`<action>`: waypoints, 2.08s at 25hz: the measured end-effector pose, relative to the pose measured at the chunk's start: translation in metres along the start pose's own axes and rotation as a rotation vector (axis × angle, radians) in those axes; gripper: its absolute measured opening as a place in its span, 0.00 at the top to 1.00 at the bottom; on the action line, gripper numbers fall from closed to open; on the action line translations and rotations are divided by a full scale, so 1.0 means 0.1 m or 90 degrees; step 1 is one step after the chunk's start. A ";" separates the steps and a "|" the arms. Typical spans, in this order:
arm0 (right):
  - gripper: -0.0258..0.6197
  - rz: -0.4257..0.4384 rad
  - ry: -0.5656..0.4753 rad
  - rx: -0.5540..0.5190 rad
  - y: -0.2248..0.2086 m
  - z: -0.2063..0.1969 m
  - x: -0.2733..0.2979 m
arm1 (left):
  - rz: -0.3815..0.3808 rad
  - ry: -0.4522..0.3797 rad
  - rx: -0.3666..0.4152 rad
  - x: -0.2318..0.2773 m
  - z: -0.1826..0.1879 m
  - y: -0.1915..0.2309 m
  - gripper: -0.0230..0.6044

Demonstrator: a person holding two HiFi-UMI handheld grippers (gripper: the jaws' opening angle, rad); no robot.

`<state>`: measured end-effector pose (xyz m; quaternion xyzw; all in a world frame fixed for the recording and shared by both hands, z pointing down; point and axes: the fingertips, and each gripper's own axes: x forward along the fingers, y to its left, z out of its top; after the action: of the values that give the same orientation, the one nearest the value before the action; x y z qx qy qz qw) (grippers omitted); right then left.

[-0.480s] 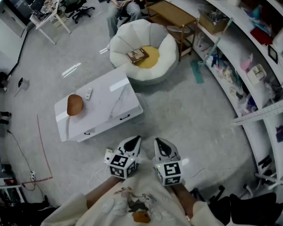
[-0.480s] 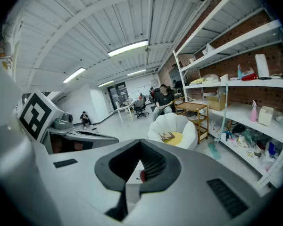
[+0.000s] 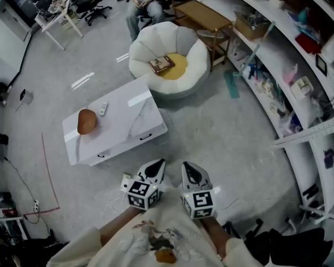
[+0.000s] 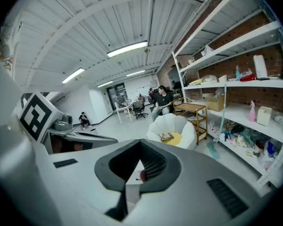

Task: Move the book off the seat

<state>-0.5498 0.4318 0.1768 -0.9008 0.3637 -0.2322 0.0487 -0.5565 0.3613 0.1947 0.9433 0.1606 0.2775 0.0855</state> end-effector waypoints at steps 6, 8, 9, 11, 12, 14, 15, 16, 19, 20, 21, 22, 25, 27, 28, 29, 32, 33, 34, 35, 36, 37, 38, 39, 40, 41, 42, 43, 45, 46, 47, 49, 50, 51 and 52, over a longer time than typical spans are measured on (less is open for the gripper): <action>0.95 0.017 -0.023 0.029 0.05 0.03 0.02 | 0.000 0.017 -0.001 -0.01 -0.06 0.06 0.94; 0.95 0.012 -0.020 0.032 0.06 0.03 0.06 | -0.003 0.026 -0.001 0.00 -0.07 0.10 0.94; 0.95 0.011 -0.017 0.033 0.07 0.02 0.09 | -0.007 0.028 0.000 0.00 -0.06 0.12 0.94; 0.95 0.010 -0.011 0.034 0.09 0.02 0.17 | -0.012 0.029 -0.001 0.02 -0.05 0.19 0.94; 0.95 0.009 -0.010 0.033 0.10 0.01 0.22 | -0.012 0.027 -0.005 0.02 -0.04 0.24 0.94; 0.95 0.004 -0.007 0.034 0.09 0.00 0.31 | -0.012 0.021 -0.023 0.05 -0.02 0.37 0.94; 0.95 -0.002 -0.006 0.036 0.06 0.01 0.34 | -0.012 0.018 -0.035 0.07 0.01 0.42 0.94; 0.95 -0.012 -0.006 0.039 0.03 0.04 0.37 | -0.014 0.015 -0.046 0.10 0.06 0.47 0.94; 0.95 -0.051 -0.012 0.033 -0.03 0.17 0.49 | -0.032 0.014 -0.050 0.18 0.21 0.62 0.94; 0.95 -0.060 -0.016 0.029 -0.01 0.22 0.56 | -0.040 0.016 -0.045 0.20 0.25 0.68 0.94; 0.95 -0.065 -0.017 0.026 0.02 0.26 0.65 | -0.045 0.017 -0.039 0.22 0.30 0.76 0.94; 0.95 -0.067 -0.016 0.024 0.06 0.31 0.74 | -0.049 0.013 -0.033 0.22 0.36 0.85 0.94; 0.95 -0.063 -0.008 0.008 0.22 0.42 1.01 | -0.049 -0.003 -0.033 0.18 0.51 1.12 0.94; 0.95 -0.056 0.002 -0.004 0.37 0.45 1.15 | -0.051 -0.003 -0.047 0.12 0.51 1.27 0.94; 0.95 -0.051 0.008 -0.010 0.45 0.46 1.22 | -0.053 -0.001 -0.058 0.09 0.51 1.35 0.94; 0.95 -0.045 0.014 -0.016 0.53 0.47 1.29 | -0.054 0.001 -0.070 0.07 0.50 1.44 0.94; 0.95 -0.029 0.030 -0.027 0.71 0.48 1.53 | -0.045 -0.002 -0.109 0.01 0.52 1.74 0.94; 0.95 -0.025 0.036 -0.027 0.74 0.48 1.60 | -0.039 -0.006 -0.121 0.00 0.52 1.84 0.94; 0.95 -0.023 0.042 -0.027 0.76 0.48 1.65 | -0.033 -0.010 -0.132 -0.01 0.52 1.91 0.94; 0.95 -0.022 0.049 -0.028 0.79 0.48 1.68 | -0.027 -0.014 -0.141 -0.03 0.52 1.97 0.94; 0.95 -0.021 0.056 -0.030 0.82 0.48 1.71 | -0.022 -0.018 -0.146 -0.06 0.52 2.01 0.94; 0.95 -0.018 0.064 -0.034 0.86 0.47 1.72 | -0.019 -0.021 -0.150 -0.08 0.52 2.04 0.94; 0.95 -0.014 0.071 -0.040 0.90 0.47 1.75 | -0.019 -0.025 -0.154 -0.09 0.52 2.07 0.94; 0.95 -0.009 0.075 -0.047 0.92 0.48 1.78 | -0.021 -0.028 -0.158 -0.09 0.53 2.09 0.94; 0.95 -0.004 0.076 -0.054 0.92 0.50 1.82 | -0.023 -0.031 -0.163 -0.06 0.56 2.11 0.94; 0.95 0.001 0.074 -0.059 0.91 0.53 1.86 | -0.024 -0.033 -0.165 -0.03 0.59 2.13 0.94; 0.95 0.004 0.071 -0.060 0.89 0.55 1.90 | -0.024 -0.033 -0.165 0.02 0.62 2.15 0.94; 0.95 0.005 0.068 -0.056 0.86 0.58 1.93 | -0.023 -0.030 -0.161 0.05 0.64 2.16 0.94; 0.95 0.005 0.066 -0.042 0.78 0.61 1.98 | -0.018 -0.025 -0.156 0.13 0.66 2.17 0.94; 0.95 0.007 0.067 -0.037 0.72 0.62 2.01 | -0.015 -0.024 -0.157 0.18 0.68 2.17 0.94; 0.95 0.012 0.069 -0.034 0.65 0.63 2.06 | -0.011 -0.025 -0.161 0.25 0.70 2.19 0.94; 0.95 0.023 0.071 -0.031 0.50 0.69 2.20 | 0.000 -0.023 -0.172 0.43 0.77 2.26 0.94; 0.95 0.027 0.072 -0.031 0.40 0.74 2.28 | 0.009 -0.021 -0.177 0.54 0.82 2.30 0.94; 0.95 0.031 0.073 -0.032 0.30 0.80 2.36 | 0.019 -0.021 -0.178 0.66 0.89 2.33 0.94; 0.95 0.035 0.075 -0.037 0.19 0.86 2.42 | 0.028 -0.021 -0.175 0.77 0.97 2.34 0.94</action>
<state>-0.3712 0.2467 0.1885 -0.8761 0.3974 -0.2730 0.0076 -0.3818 0.1628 0.2106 0.9305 0.0993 0.2829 0.2105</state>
